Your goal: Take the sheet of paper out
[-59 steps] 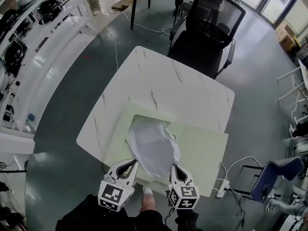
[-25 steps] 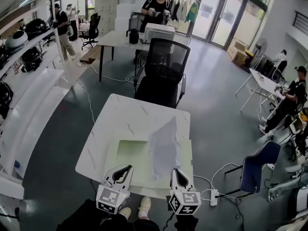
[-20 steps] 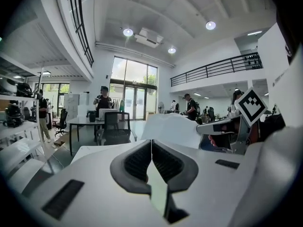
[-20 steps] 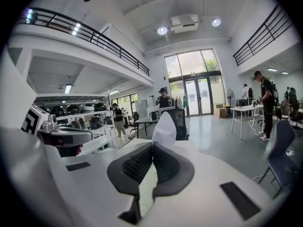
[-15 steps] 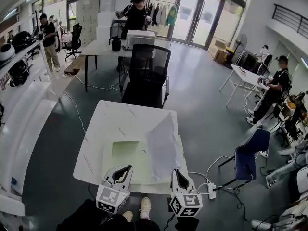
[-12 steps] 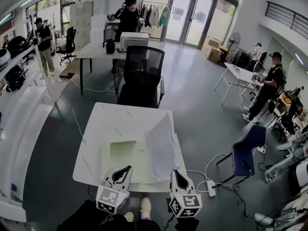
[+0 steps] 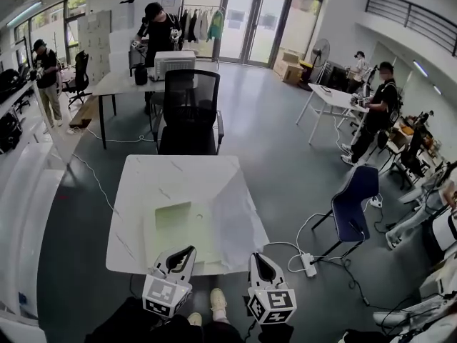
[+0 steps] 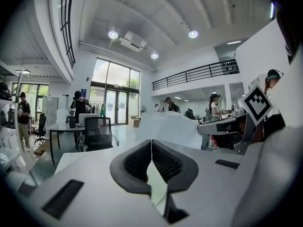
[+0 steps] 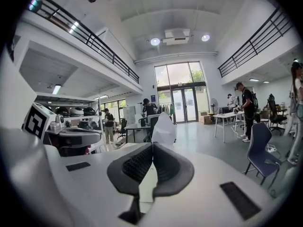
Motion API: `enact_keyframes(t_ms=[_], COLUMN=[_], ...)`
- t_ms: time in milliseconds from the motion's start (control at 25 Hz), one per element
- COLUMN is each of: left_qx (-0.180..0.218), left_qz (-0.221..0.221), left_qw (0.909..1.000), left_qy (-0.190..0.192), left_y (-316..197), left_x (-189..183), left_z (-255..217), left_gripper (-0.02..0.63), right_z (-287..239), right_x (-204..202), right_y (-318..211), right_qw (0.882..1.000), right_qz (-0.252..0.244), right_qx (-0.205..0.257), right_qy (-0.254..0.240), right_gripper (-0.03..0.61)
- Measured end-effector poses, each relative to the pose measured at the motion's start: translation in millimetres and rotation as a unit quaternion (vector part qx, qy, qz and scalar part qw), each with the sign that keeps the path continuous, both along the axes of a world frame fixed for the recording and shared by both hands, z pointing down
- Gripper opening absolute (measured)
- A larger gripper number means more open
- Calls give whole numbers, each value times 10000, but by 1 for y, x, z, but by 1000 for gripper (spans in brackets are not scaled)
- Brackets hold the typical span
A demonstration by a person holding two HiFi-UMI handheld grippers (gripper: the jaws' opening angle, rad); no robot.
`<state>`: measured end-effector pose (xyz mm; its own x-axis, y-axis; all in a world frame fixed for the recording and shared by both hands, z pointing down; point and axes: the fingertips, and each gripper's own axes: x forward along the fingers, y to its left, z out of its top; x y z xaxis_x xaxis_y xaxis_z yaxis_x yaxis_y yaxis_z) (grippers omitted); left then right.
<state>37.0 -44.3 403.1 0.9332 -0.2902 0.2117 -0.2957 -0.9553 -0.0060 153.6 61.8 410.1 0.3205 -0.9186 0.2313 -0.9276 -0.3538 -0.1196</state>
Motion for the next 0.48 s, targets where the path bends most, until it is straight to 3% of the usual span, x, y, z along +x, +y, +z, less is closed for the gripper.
enact_keyframes(t_ms=[480], left_qx=[-3], left_qz=[156], left_qw=[9999], left_qy=[17], left_y=[12], left_x=[3], left_z=[-1], left_gripper=[25], right_z=[-3], right_x=[-5], right_y=[14], right_qw=[9999], right_qz=[95], right_qx=[-15], right_qy=[81], right_gripper=[17])
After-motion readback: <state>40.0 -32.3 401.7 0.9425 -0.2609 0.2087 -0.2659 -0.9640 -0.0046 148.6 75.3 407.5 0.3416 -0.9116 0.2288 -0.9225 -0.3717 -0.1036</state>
